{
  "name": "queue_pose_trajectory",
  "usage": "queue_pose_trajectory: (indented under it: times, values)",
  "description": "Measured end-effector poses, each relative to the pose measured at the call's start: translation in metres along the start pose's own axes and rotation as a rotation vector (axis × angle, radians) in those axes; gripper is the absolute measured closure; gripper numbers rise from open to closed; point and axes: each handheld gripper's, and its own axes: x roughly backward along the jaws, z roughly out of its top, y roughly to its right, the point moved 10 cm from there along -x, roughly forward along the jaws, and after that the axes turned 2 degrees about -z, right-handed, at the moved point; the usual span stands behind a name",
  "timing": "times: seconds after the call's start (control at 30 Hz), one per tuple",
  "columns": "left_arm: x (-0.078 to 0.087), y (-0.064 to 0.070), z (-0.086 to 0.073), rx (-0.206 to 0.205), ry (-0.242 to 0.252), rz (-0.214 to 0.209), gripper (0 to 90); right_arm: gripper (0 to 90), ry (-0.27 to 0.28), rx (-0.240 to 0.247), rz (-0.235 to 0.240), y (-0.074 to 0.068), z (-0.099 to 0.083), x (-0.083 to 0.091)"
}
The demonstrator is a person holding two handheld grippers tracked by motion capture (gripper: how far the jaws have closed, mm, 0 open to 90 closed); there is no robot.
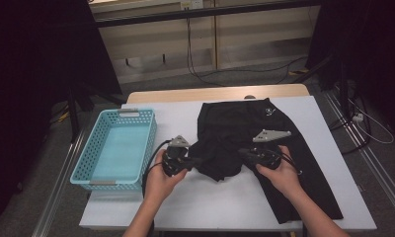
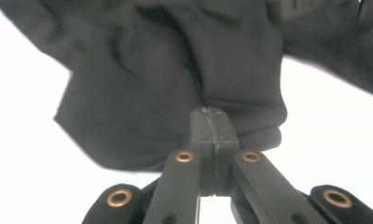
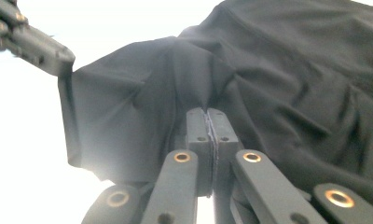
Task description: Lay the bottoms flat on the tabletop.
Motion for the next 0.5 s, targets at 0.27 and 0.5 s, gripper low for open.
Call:
queue_pose_trajectory:
  times: [0.27, 0.5]
  values:
    - [0.023, -0.021, 0.002, 0.05, 0.05, 0.032, 90.0, 66.3, -0.01, 0.002, 0.006, -0.011, 0.005, -0.021]
    - [0.022, -0.023, 0.002, 0.056, 0.051, 0.036, 90.0, 59.8, 0.032, 0.027, -0.016, -0.017, 0.009, -0.001]
